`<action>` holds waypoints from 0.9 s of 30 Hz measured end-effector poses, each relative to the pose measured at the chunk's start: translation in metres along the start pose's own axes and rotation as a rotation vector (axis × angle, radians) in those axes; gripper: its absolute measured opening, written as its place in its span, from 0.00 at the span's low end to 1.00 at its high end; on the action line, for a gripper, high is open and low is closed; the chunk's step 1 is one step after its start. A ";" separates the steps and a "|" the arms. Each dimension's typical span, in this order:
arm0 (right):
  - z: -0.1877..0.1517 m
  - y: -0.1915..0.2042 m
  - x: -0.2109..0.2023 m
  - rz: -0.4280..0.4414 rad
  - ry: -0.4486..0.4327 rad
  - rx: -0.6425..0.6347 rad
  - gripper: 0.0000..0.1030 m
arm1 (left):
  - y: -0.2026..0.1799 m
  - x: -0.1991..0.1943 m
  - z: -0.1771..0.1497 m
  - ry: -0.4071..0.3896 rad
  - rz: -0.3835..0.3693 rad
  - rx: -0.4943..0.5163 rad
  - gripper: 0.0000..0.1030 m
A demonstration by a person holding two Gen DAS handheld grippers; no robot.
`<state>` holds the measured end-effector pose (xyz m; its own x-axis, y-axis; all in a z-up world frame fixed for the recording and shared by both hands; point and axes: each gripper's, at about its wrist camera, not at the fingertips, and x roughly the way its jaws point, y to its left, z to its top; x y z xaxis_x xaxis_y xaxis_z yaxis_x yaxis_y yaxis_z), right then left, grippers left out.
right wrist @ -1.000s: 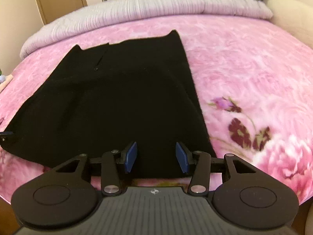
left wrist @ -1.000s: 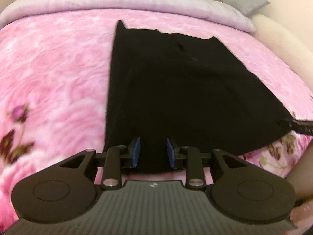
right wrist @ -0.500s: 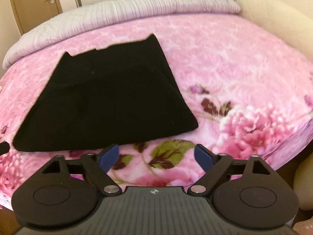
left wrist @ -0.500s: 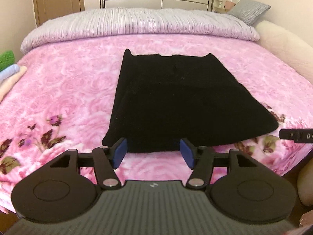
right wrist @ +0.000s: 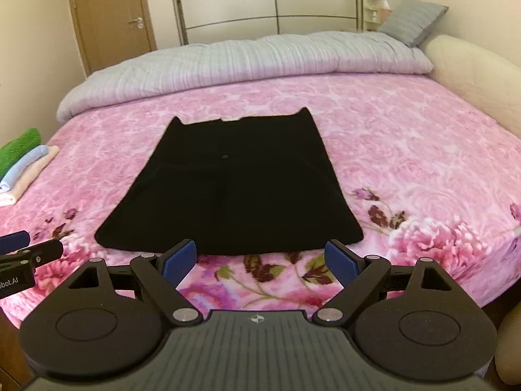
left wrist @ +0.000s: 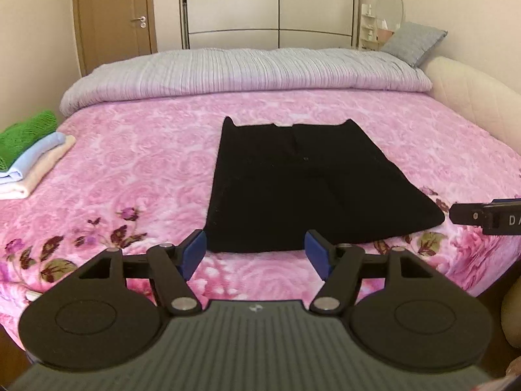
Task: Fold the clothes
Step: 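Withdraw both grippers from the folded black garment, then grasp the folded garment's side edge with the left gripper while the right gripper grasps it too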
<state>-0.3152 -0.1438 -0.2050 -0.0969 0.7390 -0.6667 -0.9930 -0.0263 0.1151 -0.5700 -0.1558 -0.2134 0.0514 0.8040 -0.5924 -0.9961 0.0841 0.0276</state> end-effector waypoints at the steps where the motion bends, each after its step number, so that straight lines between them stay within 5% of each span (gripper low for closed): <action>1: 0.000 0.000 -0.001 0.003 -0.002 -0.002 0.86 | -0.001 -0.003 -0.001 -0.003 0.002 -0.002 0.64; 10: 0.000 -0.002 0.009 -0.002 0.016 0.010 0.86 | 0.003 0.010 -0.004 0.028 -0.018 -0.010 0.65; 17: -0.020 -0.017 0.045 -0.076 0.007 -0.119 0.86 | 0.012 0.053 -0.018 0.047 -0.055 0.037 0.66; 22: -0.036 -0.027 0.072 -0.131 -0.001 -0.216 0.86 | 0.016 0.090 -0.037 0.041 -0.057 0.207 0.66; 27: -0.052 -0.037 0.098 -0.196 -0.009 -0.347 0.86 | 0.006 0.121 -0.055 0.027 -0.027 0.562 0.66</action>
<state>-0.2914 -0.1052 -0.3130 0.0958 0.7584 -0.6447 -0.9567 -0.1088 -0.2701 -0.5741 -0.0904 -0.3295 0.0669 0.7824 -0.6192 -0.8024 0.4110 0.4327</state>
